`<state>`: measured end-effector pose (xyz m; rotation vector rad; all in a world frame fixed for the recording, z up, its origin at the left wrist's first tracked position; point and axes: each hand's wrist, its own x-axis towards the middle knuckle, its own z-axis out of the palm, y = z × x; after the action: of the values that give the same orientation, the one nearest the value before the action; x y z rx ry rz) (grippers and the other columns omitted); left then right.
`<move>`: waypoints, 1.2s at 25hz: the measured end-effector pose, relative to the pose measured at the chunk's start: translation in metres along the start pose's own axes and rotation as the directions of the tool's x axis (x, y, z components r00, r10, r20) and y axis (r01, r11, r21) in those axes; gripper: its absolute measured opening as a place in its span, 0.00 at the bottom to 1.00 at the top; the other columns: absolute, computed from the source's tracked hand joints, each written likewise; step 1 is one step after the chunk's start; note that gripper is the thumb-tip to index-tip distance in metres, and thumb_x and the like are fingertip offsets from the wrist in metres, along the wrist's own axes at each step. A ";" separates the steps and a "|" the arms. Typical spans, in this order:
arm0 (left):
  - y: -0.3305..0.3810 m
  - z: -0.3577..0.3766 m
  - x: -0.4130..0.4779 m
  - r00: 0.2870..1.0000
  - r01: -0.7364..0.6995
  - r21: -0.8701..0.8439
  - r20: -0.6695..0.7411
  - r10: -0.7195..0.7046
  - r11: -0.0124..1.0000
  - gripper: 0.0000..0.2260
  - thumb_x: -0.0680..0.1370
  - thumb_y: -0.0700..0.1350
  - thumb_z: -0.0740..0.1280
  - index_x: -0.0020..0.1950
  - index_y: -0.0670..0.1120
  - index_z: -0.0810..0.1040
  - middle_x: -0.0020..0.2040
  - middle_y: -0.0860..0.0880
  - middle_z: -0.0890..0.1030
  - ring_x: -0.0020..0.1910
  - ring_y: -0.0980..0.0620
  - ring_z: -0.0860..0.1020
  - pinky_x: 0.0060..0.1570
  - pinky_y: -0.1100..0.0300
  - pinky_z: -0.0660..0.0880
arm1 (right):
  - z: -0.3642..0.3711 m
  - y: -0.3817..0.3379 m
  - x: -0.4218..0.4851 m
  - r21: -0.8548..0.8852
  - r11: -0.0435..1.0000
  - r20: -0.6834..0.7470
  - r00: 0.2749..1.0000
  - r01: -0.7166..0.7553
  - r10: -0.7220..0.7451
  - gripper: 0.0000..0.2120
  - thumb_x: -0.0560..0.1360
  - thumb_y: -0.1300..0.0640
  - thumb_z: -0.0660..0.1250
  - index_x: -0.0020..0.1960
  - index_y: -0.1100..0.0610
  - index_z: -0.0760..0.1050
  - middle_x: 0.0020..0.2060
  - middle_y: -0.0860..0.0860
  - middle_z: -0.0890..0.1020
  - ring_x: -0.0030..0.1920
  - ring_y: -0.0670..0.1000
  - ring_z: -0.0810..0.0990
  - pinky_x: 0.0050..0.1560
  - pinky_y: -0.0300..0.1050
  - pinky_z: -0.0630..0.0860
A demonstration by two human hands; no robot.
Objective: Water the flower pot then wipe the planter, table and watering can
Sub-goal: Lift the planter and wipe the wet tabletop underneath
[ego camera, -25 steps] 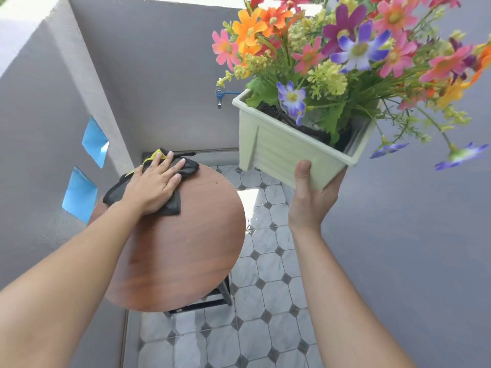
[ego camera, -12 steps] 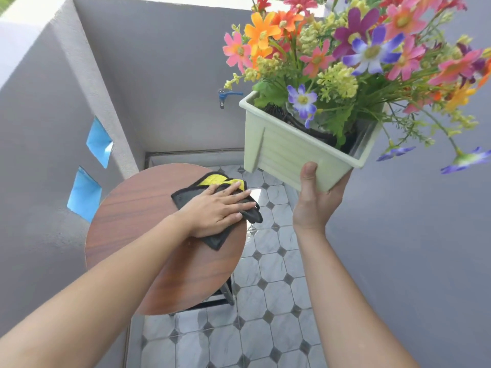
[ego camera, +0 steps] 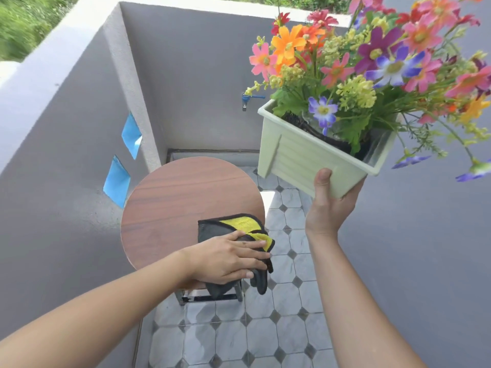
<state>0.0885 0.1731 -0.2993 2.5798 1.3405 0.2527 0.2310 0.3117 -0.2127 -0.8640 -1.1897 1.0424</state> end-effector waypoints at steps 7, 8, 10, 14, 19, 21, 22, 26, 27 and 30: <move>0.061 0.013 -0.049 0.997 0.010 -0.227 -0.078 -0.028 0.974 0.16 0.82 0.52 0.53 0.62 0.45 0.72 0.58 0.45 0.80 0.59 0.47 0.77 0.60 0.53 0.70 | 0.005 -0.014 -0.013 0.012 1.000 0.036 0.999 -0.028 0.028 0.34 0.67 0.46 0.68 0.70 0.55 0.62 0.49 0.26 0.79 0.52 0.34 0.78 0.51 0.31 0.72; 0.074 0.015 -0.057 0.996 0.040 -0.283 -0.061 -0.059 0.958 0.16 0.82 0.53 0.54 0.62 0.45 0.72 0.53 0.44 0.81 0.50 0.46 0.79 0.51 0.55 0.73 | 0.007 -0.016 -0.016 0.016 0.999 0.048 0.998 -0.035 0.034 0.35 0.67 0.45 0.68 0.70 0.56 0.62 0.49 0.26 0.79 0.52 0.34 0.78 0.51 0.31 0.72; 0.093 0.011 -0.071 0.985 0.149 -0.414 -0.022 -0.173 0.898 0.17 0.82 0.55 0.55 0.60 0.46 0.74 0.44 0.45 0.80 0.38 0.49 0.75 0.38 0.61 0.69 | 0.010 -0.018 -0.022 0.027 0.999 0.058 0.998 -0.037 0.035 0.35 0.67 0.45 0.68 0.70 0.57 0.63 0.49 0.27 0.79 0.52 0.34 0.78 0.51 0.32 0.72; 0.076 -0.037 -0.101 0.672 0.444 -0.725 -0.120 -0.731 0.527 0.12 0.72 0.63 0.65 0.40 0.56 0.74 0.31 0.58 0.75 0.31 0.63 0.71 0.33 0.69 0.65 | 0.019 -0.020 -0.033 0.050 0.996 0.127 0.990 -0.074 0.067 0.34 0.66 0.45 0.68 0.68 0.56 0.65 0.48 0.29 0.80 0.51 0.35 0.78 0.51 0.33 0.73; 0.013 -0.116 -0.129 0.025 0.310 -0.901 -0.311 -0.950 0.303 0.05 0.74 0.47 0.71 0.48 0.54 0.78 0.40 0.58 0.83 0.39 0.64 0.79 0.40 0.69 0.74 | 0.041 -0.016 -0.057 0.054 0.988 0.250 0.960 -0.148 0.130 0.23 0.65 0.44 0.69 0.58 0.47 0.70 0.44 0.32 0.82 0.47 0.36 0.80 0.47 0.32 0.74; 0.003 -0.134 -0.126 -0.020 0.326 -0.888 -0.350 -0.937 0.324 0.05 0.73 0.50 0.71 0.48 0.55 0.78 0.41 0.58 0.83 0.38 0.65 0.79 0.39 0.70 0.74 | 0.051 -0.008 -0.072 -0.034 0.975 0.283 0.933 -0.220 0.221 0.19 0.64 0.40 0.68 0.53 0.41 0.71 0.43 0.35 0.82 0.47 0.38 0.80 0.51 0.39 0.76; 0.003 -0.138 -0.125 0.007 0.317 -0.887 -0.352 -0.936 0.336 0.05 0.73 0.51 0.70 0.48 0.55 0.78 0.39 0.59 0.82 0.38 0.65 0.78 0.38 0.71 0.73 | 0.056 -0.006 -0.082 -0.105 0.970 0.296 0.924 -0.219 0.240 0.17 0.64 0.36 0.67 0.51 0.37 0.71 0.43 0.36 0.81 0.47 0.39 0.79 0.54 0.45 0.76; 0.009 -0.125 -0.122 0.163 0.287 -0.900 -0.292 -0.942 0.329 0.09 0.69 0.54 0.70 0.47 0.54 0.79 0.38 0.60 0.83 0.37 0.62 0.79 0.38 0.68 0.74 | 0.061 -0.004 -0.107 -0.185 0.979 0.333 0.932 -0.086 0.145 0.29 0.66 0.36 0.66 0.58 0.56 0.75 0.42 0.38 0.81 0.46 0.33 0.78 0.48 0.30 0.74; 0.011 -0.119 -0.122 0.173 0.295 -0.899 -0.283 -0.943 0.324 0.09 0.69 0.54 0.71 0.46 0.54 0.80 0.37 0.59 0.83 0.37 0.61 0.79 0.38 0.68 0.74 | 0.060 -0.002 -0.108 -0.169 0.982 0.347 0.928 -0.081 0.136 0.30 0.68 0.43 0.68 0.58 0.65 0.73 0.40 0.33 0.81 0.44 0.29 0.76 0.44 0.24 0.71; 0.014 -0.102 -0.118 0.214 0.262 -0.899 -0.299 -0.930 0.350 0.01 0.74 0.45 0.71 0.45 0.50 0.80 0.35 0.60 0.81 0.35 0.63 0.78 0.37 0.70 0.73 | 0.052 0.004 -0.112 -0.166 0.985 0.387 0.915 -0.055 0.116 0.22 0.69 0.54 0.68 0.55 0.70 0.72 0.40 0.21 0.76 0.42 0.25 0.74 0.41 0.19 0.67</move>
<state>0.0071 0.0801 -0.2037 0.8915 1.9605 1.5833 0.1736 0.2066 -0.2411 -0.8516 -1.6010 1.2498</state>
